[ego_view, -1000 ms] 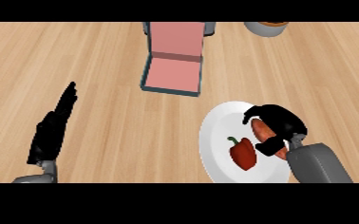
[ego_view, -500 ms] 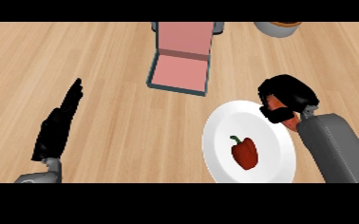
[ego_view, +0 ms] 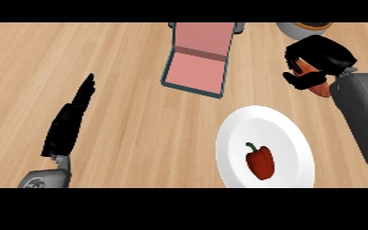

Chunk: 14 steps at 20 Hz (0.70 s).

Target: Pick the sweet potato from the plate and place it in the cardboard box

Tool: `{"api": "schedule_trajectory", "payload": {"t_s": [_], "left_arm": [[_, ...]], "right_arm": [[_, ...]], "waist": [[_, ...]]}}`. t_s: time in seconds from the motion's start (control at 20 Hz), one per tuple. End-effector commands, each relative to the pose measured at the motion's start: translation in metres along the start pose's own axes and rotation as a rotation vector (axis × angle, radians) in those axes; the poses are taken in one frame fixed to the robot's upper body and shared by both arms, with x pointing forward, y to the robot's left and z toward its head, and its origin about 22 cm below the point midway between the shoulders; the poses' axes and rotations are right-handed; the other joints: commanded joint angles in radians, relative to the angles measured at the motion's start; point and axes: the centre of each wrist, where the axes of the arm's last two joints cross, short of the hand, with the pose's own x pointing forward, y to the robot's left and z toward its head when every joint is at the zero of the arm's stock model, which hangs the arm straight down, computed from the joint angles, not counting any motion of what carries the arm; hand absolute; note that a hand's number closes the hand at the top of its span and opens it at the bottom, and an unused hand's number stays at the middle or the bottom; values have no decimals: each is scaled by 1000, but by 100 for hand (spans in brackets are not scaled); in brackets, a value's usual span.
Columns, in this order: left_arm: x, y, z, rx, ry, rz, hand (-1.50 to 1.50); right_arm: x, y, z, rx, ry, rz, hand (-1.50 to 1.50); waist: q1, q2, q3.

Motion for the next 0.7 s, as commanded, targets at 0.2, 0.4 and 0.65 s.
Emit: {"api": "schedule_trajectory", "payload": {"t_s": [0.2, 0.4, 0.65], "left_arm": [[-13, 1, 0, 7, 23, -15, 0], [-3, -6, 3, 1, 28, -9, 0], [-15, 6, 7, 34, 45, -1, 0]], "right_arm": [[-15, -31, -24, -150, -120, -80, 150], [-16, -71, -27, -298, -339, -312, 150], [-2, -80, -46, -280, -533, -475, 150]], "waist": [[-13, -4, -3], [-24, -14, -1], [-47, -21, -4]]}}
